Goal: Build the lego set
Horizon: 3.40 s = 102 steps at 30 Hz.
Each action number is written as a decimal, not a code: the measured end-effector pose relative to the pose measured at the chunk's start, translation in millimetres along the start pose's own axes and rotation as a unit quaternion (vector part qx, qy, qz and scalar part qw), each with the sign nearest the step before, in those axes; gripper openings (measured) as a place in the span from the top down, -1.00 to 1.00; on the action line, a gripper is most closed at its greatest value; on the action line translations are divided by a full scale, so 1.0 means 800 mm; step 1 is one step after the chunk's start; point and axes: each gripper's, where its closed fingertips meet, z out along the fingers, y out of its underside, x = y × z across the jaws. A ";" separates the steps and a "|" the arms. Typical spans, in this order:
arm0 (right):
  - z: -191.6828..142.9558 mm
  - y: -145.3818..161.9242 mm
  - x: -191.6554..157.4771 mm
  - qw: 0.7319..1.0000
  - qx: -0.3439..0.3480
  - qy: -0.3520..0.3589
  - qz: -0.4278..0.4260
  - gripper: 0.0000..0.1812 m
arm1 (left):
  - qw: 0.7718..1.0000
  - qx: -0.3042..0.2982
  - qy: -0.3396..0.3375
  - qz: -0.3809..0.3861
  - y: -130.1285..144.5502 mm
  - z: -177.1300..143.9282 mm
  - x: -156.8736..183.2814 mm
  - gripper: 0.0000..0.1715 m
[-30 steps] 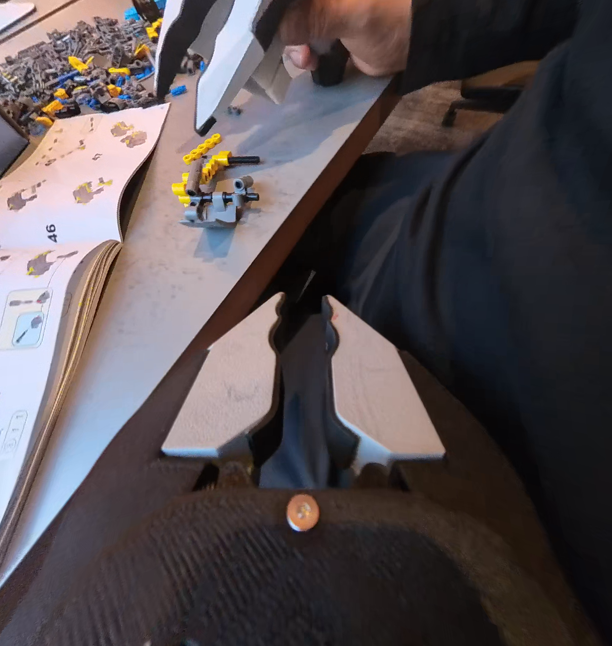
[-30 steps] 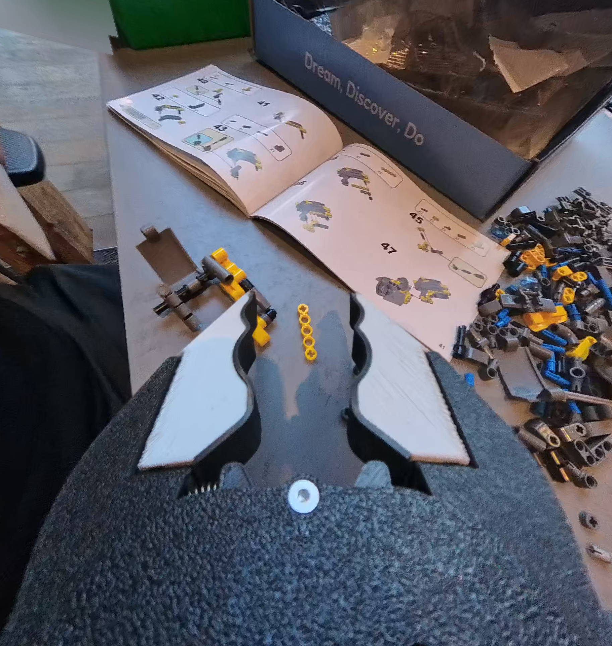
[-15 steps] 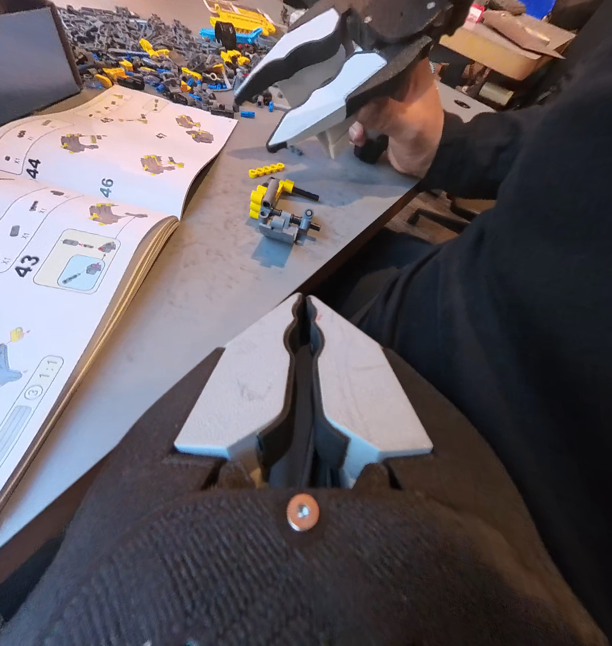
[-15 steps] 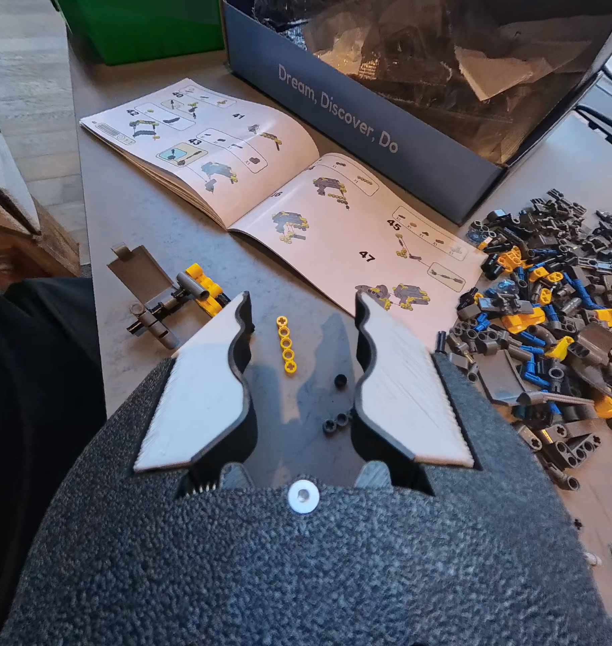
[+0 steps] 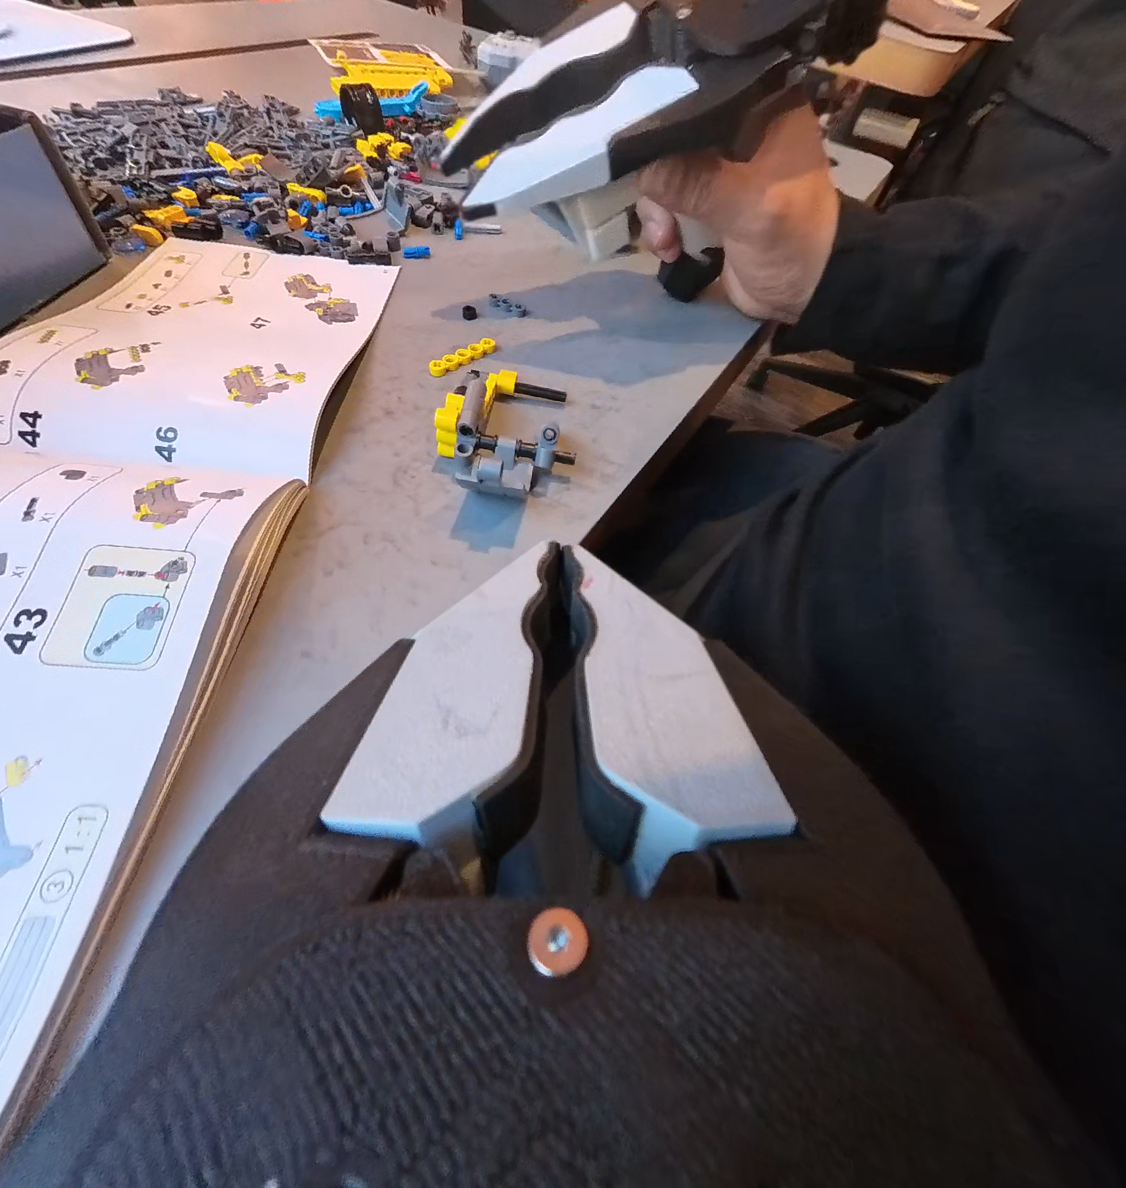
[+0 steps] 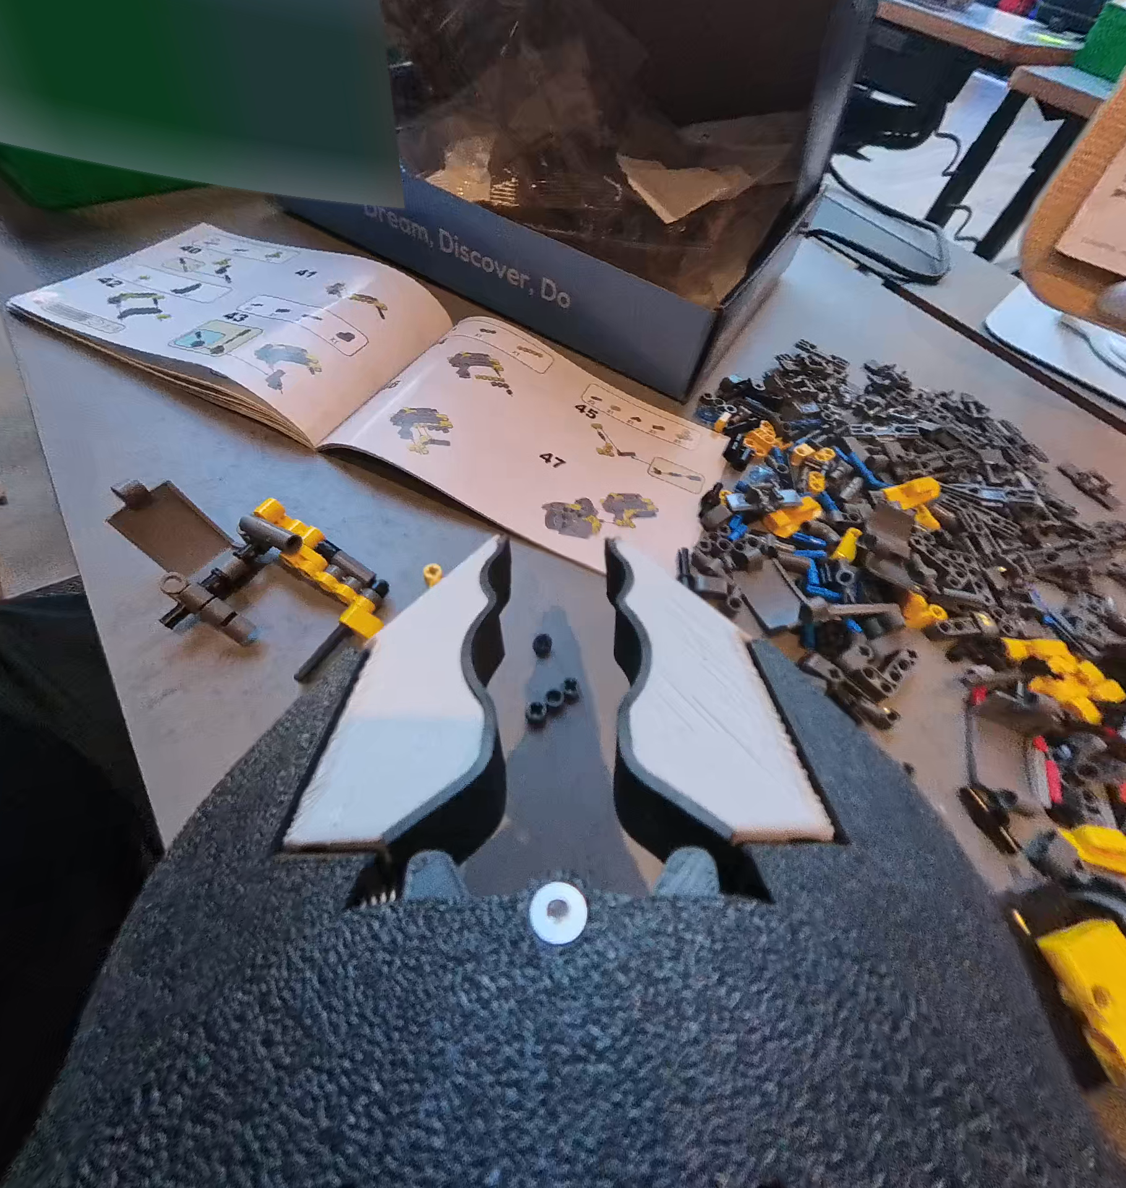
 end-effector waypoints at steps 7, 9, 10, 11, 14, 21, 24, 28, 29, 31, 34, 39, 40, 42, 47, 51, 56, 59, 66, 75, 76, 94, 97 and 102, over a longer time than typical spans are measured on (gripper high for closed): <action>-0.022 -0.004 0.007 0.998 -0.031 -0.025 0.045 0.56 | 1.000 0.000 -0.020 0.004 -0.001 0.003 -0.009 1.00; -0.030 -0.033 0.004 0.998 0.002 -0.052 0.038 0.52 | 1.000 -0.003 -0.022 0.000 0.000 0.004 -0.012 1.00; -0.033 -0.044 0.001 0.997 0.013 -0.069 0.034 0.52 | 1.000 -0.003 -0.023 0.000 0.000 0.004 -0.012 1.00; -0.034 -0.046 -0.002 0.996 0.010 -0.084 0.030 0.52 | 1.000 -0.003 -0.025 0.000 0.000 0.004 -0.012 1.00; -0.032 -0.025 0.008 0.998 -0.027 -0.062 0.010 0.52 | 1.000 -0.006 -0.028 0.004 0.000 0.004 -0.012 1.00; -0.028 0.023 -0.022 0.989 -0.080 -0.117 0.051 0.60 | 1.000 -0.024 -0.015 0.010 0.007 0.009 -0.007 1.00; -0.017 0.028 -0.045 0.982 -0.101 -0.156 0.038 0.57 | 0.999 -0.025 -0.017 0.010 0.007 0.010 -0.009 1.00; -0.001 0.023 -0.077 0.972 -0.112 -0.205 0.007 0.56 | 0.999 -0.007 -0.031 -0.007 0.001 0.004 -0.018 1.00; 0.004 0.023 -0.083 0.970 -0.116 -0.215 -0.003 0.57 | 0.999 -0.002 -0.033 -0.014 0.000 0.003 -0.020 1.00; 0.012 0.022 -0.091 0.966 -0.126 -0.223 -0.029 0.57 | 0.999 0.003 -0.031 -0.027 -0.001 0.002 -0.023 0.95; 0.021 0.022 -0.100 0.961 -0.131 -0.238 -0.059 0.57 | 0.999 -0.005 -0.027 -0.034 0.001 0.004 -0.023 0.87; 0.030 0.021 -0.107 0.959 -0.118 -0.253 -0.055 0.57 | 0.999 -0.016 -0.034 -0.015 0.004 0.006 -0.020 0.90; 0.031 0.023 -0.106 0.959 -0.119 -0.254 -0.052 0.57 | 0.999 -0.017 -0.036 -0.011 0.004 0.006 -0.019 0.91; 0.031 0.026 -0.106 0.958 -0.121 -0.254 -0.051 0.57 | 0.999 -0.016 -0.036 -0.005 0.004 0.006 -0.017 0.94; 0.029 0.025 -0.109 0.955 -0.125 -0.262 -0.062 0.56 | 1.000 -0.018 -0.025 -0.004 0.006 0.006 -0.014 0.95; 0.033 0.028 -0.115 0.948 -0.138 -0.274 -0.077 0.56 | 1.000 -0.012 -0.020 0.003 0.004 0.004 -0.011 0.96; 0.040 0.036 -0.124 0.940 -0.159 -0.283 -0.100 0.66 | 1.000 -0.004 -0.015 0.007 0.002 0.001 -0.008 0.96; 0.041 0.040 -0.131 0.935 -0.168 -0.290 -0.119 0.78 | 1.000 -0.002 -0.013 0.003 0.001 0.000 -0.009 0.94; 0.040 0.037 -0.129 0.936 -0.168 -0.279 -0.130 0.81 | 0.999 0.001 -0.033 -0.027 0.001 -0.001 -0.022 0.75; 0.038 0.026 -0.131 0.943 -0.140 -0.279 -0.118 0.81 | 0.998 -0.028 -0.054 -0.036 0.009 0.007 -0.030 0.68; 0.038 0.025 -0.129 0.944 -0.137 -0.275 -0.120 0.81 | 0.998 -0.029 -0.055 -0.033 0.009 0.008 -0.030 0.69; 0.038 -0.023 -0.126 0.956 -0.090 -0.230 -0.159 0.82 | 0.999 -0.008 -0.032 -0.019 0.003 0.001 -0.019 0.73; 0.040 -0.023 -0.128 0.955 -0.092 -0.225 -0.170 0.82 | 0.999 -0.006 -0.029 -0.019 0.003 0.000 -0.017 0.74; 0.040 -0.027 -0.125 0.956 -0.085 -0.214 -0.180 0.82 | 1.000 -0.008 -0.025 -0.015 0.003 0.000 -0.014 0.76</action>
